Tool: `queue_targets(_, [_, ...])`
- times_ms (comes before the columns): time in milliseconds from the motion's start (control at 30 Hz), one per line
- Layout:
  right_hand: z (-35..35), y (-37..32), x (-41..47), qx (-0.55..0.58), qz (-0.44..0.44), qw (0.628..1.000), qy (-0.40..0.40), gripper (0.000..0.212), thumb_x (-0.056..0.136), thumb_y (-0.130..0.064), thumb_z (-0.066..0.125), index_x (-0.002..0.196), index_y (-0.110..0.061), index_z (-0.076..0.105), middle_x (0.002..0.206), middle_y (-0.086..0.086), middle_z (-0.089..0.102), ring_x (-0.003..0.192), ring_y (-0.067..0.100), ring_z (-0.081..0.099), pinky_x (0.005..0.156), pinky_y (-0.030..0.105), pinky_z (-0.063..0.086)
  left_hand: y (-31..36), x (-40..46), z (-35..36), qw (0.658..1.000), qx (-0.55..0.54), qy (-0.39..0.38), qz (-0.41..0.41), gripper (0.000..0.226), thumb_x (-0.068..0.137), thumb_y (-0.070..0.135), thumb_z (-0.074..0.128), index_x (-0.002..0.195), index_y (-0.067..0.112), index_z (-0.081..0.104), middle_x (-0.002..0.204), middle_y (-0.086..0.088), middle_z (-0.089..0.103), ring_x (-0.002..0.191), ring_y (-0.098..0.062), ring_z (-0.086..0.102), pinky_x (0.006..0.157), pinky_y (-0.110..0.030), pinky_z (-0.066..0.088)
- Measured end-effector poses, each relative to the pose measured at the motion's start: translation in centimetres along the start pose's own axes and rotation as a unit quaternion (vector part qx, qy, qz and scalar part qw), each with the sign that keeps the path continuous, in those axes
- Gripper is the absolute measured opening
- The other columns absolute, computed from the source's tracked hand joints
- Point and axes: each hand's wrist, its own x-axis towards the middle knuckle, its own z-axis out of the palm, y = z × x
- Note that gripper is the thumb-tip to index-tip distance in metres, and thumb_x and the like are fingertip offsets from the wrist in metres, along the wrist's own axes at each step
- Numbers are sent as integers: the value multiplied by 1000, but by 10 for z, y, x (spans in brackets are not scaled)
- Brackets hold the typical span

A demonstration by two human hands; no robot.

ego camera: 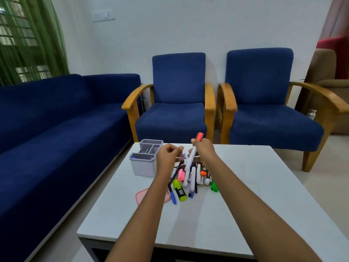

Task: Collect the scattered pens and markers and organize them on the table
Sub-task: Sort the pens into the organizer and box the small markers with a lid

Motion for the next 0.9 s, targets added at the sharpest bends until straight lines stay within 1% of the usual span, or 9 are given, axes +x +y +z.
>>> queue_targets(67, [-9,2,3,34,-4,999,27,26,97,-29,49,104,-5,53,75,9,58,57,17,55,51,25,46,-7,1,-7,995,54,77,15,20,89,24,63,77,9,60,78,-9,67,77,-24,67,66,-29,56])
queue_targets(133, [-14,5,6,24,-2,999,37,25,97,-29,50,103,-5,52,72,7,52,54,15,47,47,24,39,-11,4,-18,961,209,164,76,20,90,28,62,79,11,61,79,-4,65,81,-20,61,63,-26,48])
queue_targets(200, [-13,6,6,-6,9,1000,19,22,95,-23,55,107,-5,52,77,9,53,55,15,46,48,24,38,-14,13,-31,900,358,197,149,15,89,26,61,90,11,66,94,-3,67,97,-21,57,78,-32,46])
queue_targets(267, [-5,7,5,-28,4,1000,-7,22,93,-19,58,109,-6,50,84,12,54,56,14,46,48,23,39,-17,25,-46,858,464,174,134,18,91,22,56,102,12,67,112,-6,64,113,-25,50,92,-39,40])
queue_targets(400, [17,7,1,-56,-29,996,-55,24,90,-19,62,107,-7,50,75,8,54,52,13,46,46,23,39,-14,38,-83,884,449,131,25,32,94,9,41,115,14,64,133,-10,51,123,-32,41,99,-43,36])
queue_targets(500, [37,5,-3,-100,-52,989,-97,28,89,-20,63,110,-7,51,81,10,58,53,13,46,47,23,39,-14,46,-104,894,446,46,19,40,93,2,36,120,16,63,132,-9,54,115,-30,50,91,-37,44])
queue_targets(567, [50,3,-8,-139,-67,980,-128,30,89,-23,64,111,-7,50,88,12,59,54,13,47,48,22,40,-13,48,-113,884,468,-14,-8,39,94,5,37,121,17,63,124,-10,60,106,-29,57,86,-33,46])
queue_targets(733, [76,9,-13,-204,-90,962,-159,28,88,-30,65,99,-10,47,90,12,59,51,14,46,46,22,39,2,42,-118,828,557,3,-61,24,91,24,53,109,14,65,107,-10,65,96,-27,63,78,-32,51])
queue_targets(900, [89,15,-8,-148,-91,980,-95,21,96,-31,51,101,-11,46,94,12,57,60,17,50,49,25,40,5,34,-99,827,557,1,-81,20,84,30,64,95,14,69,99,-9,69,94,-27,65,66,-27,44])
